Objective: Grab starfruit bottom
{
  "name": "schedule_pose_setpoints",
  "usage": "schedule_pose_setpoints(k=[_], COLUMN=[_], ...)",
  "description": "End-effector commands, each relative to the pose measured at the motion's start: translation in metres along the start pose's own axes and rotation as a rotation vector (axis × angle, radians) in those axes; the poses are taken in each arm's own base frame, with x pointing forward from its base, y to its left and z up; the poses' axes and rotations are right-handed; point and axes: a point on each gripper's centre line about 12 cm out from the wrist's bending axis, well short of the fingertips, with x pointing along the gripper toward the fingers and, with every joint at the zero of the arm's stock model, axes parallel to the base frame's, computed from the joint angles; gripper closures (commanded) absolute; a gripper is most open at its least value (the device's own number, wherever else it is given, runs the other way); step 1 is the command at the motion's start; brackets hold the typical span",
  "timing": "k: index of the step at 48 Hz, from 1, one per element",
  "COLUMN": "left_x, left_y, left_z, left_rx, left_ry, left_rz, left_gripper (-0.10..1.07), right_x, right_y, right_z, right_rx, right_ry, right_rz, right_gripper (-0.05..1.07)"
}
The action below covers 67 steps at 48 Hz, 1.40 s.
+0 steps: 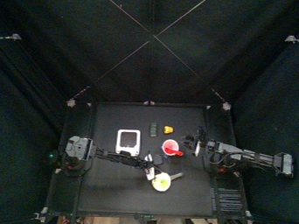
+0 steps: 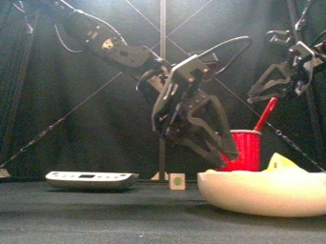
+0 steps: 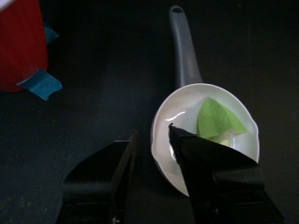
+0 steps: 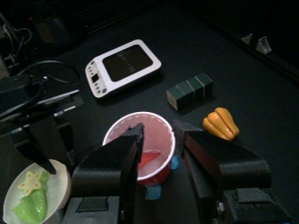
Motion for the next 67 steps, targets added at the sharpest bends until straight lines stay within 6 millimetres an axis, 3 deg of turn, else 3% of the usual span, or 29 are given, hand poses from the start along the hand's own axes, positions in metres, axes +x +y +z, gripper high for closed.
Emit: schedule_pose_setpoints(k=[1,17,26,33,51,67], left_x=[-0.018,-0.023,-0.023,-0.016,0.001,0.008], left_y=[-0.014,-0.048,-0.064,-0.061,-0.060,-0.045], left_z=[0.019,-0.004,-0.009,-0.010,-0.013,-0.014], left_rx=[0.062,0.273,0.324,0.319,0.323,0.297], left_ry=[-0.059,-0.034,-0.033,-0.024,-0.002,0.009], left_rz=[-0.028,-0.082,-0.108,-0.101,-0.090,-0.064], left_gripper=[0.22,0.19,0.09,0.02,0.02,0.02], right_x=[0.001,0.001,0.002,0.001,0.002,0.003], right_y=[0.000,0.000,0.000,0.000,0.000,0.000], right_z=[0.004,0.002,0.002,0.003,0.003,0.002], right_rx=[0.002,0.002,0.002,0.002,0.002,0.002], right_ry=[-0.011,-0.008,-0.006,-0.009,-0.008,-0.003], right_rz=[0.001,0.000,0.000,0.000,0.000,-0.001], right_gripper=[0.29,0.29,0.29,0.29,0.29,0.29])
